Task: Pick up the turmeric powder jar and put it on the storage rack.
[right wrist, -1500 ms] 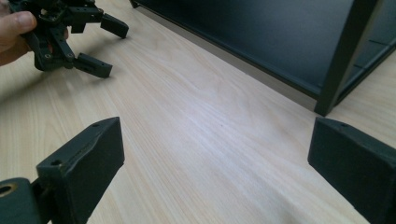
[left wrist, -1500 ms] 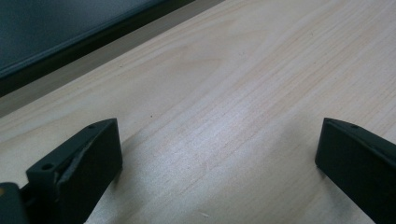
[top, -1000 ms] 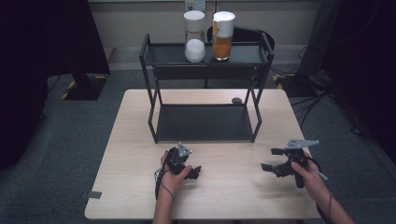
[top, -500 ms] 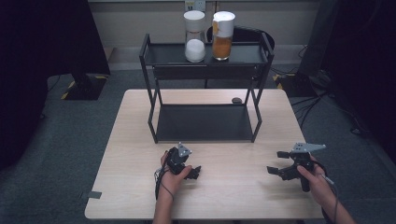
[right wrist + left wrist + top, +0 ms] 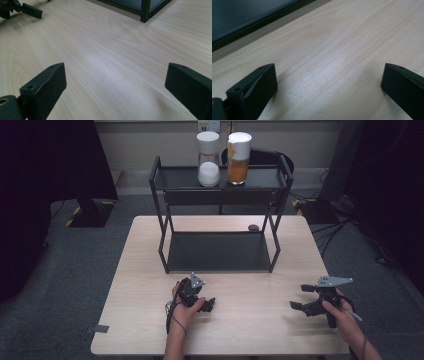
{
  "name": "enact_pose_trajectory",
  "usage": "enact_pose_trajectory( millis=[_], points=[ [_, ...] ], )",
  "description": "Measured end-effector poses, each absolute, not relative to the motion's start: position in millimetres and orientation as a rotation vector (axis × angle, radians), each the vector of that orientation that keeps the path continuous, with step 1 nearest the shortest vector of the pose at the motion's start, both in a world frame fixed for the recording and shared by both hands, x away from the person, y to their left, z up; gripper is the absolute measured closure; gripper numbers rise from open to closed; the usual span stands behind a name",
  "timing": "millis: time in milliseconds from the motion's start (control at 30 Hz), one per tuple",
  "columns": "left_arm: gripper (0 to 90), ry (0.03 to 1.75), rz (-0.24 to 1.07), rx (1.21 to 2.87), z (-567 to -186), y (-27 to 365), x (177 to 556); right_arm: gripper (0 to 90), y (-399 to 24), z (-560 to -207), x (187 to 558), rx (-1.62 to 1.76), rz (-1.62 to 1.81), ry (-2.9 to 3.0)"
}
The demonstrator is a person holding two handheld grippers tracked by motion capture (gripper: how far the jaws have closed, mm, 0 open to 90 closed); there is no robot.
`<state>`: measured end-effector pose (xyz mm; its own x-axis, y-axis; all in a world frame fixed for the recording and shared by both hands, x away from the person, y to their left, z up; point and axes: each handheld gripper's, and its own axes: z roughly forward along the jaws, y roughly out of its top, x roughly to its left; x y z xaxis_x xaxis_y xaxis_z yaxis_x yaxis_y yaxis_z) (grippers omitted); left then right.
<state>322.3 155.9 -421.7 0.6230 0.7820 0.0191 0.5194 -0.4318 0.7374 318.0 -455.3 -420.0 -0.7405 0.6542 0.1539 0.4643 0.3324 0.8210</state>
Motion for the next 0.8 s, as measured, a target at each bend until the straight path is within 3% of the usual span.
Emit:
enact_pose_trajectory(
  millis=[800],
  points=[
    [0.0, 1.016, 0.472, 2.131, -422, 156, 322, 2.6, -460, -415, 303, 0.915, 1.163, 2.454]
  ],
)
